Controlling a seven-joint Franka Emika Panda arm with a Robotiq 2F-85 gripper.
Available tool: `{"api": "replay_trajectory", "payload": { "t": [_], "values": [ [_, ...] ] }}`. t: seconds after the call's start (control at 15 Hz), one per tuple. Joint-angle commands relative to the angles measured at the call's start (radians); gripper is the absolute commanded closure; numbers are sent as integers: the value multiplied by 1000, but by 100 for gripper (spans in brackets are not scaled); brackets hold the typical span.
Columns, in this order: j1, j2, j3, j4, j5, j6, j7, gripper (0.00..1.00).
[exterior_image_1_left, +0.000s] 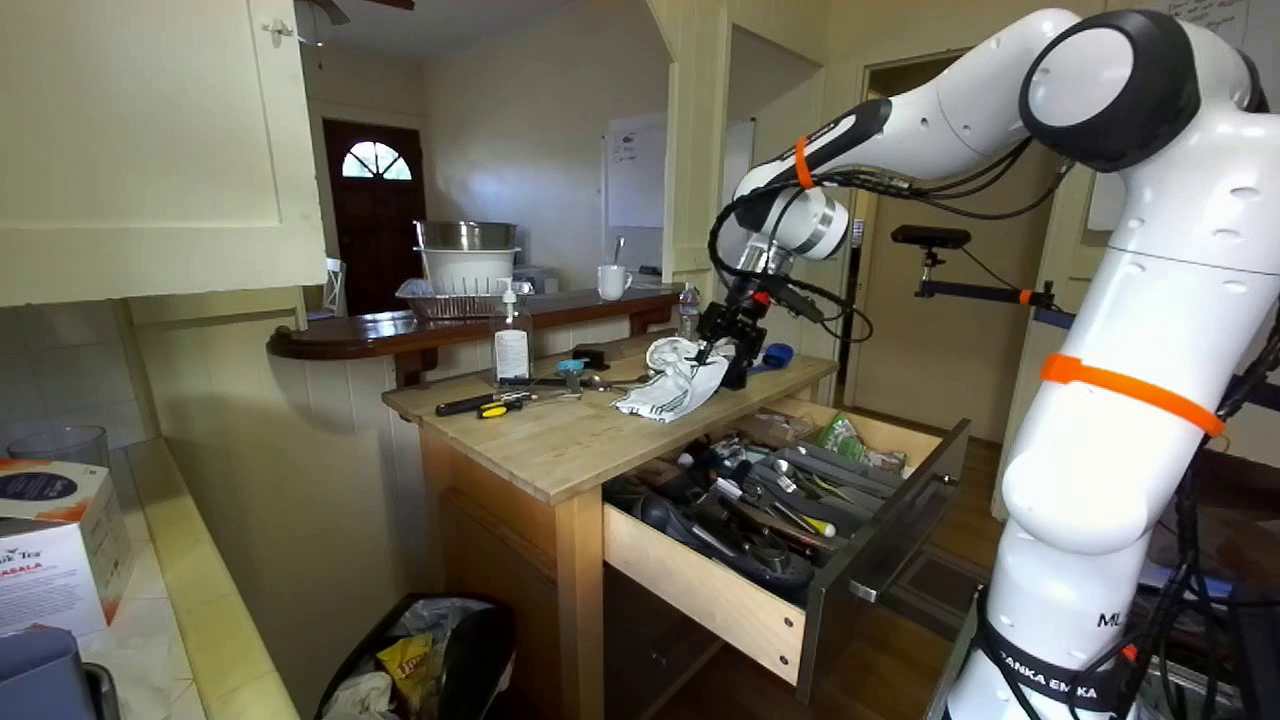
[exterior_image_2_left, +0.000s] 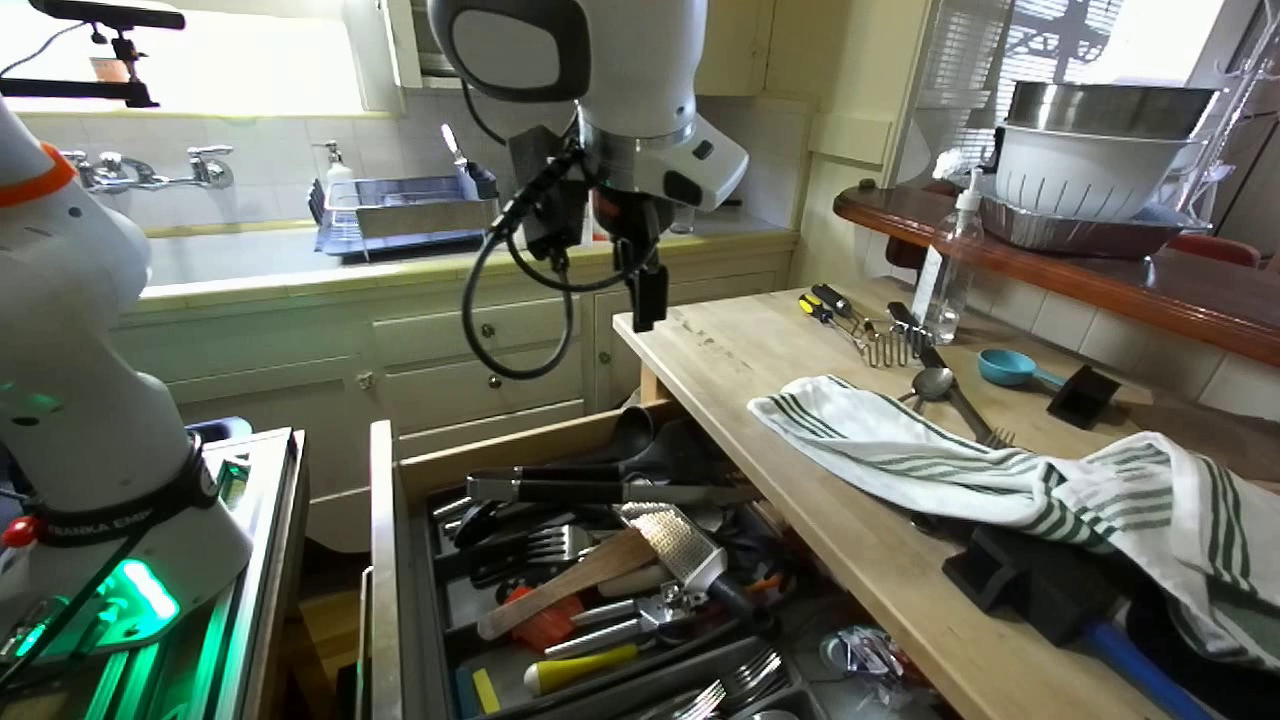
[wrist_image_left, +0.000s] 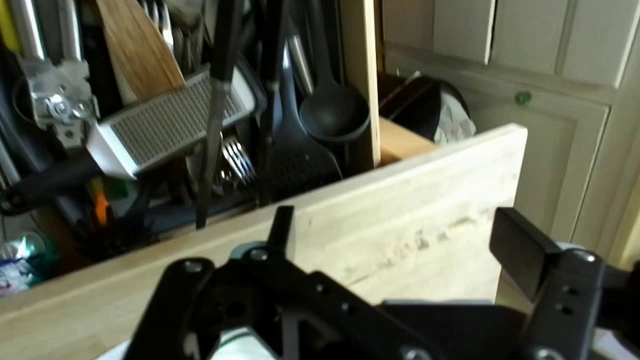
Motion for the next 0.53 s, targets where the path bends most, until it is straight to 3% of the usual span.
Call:
{"api": "replay_trajectory", "payload": {
  "t": [0.0, 0.33, 0.4, 0.47],
  "values": [
    [-16, 166, 23, 102, 187, 165, -22, 0],
    [-74, 360, 78, 191, 238, 350, 76, 0],
    [-88, 392, 88, 216, 242, 353, 96, 0],
    [-112, 381, 104, 232, 238, 233, 89, 0]
  ]
}}
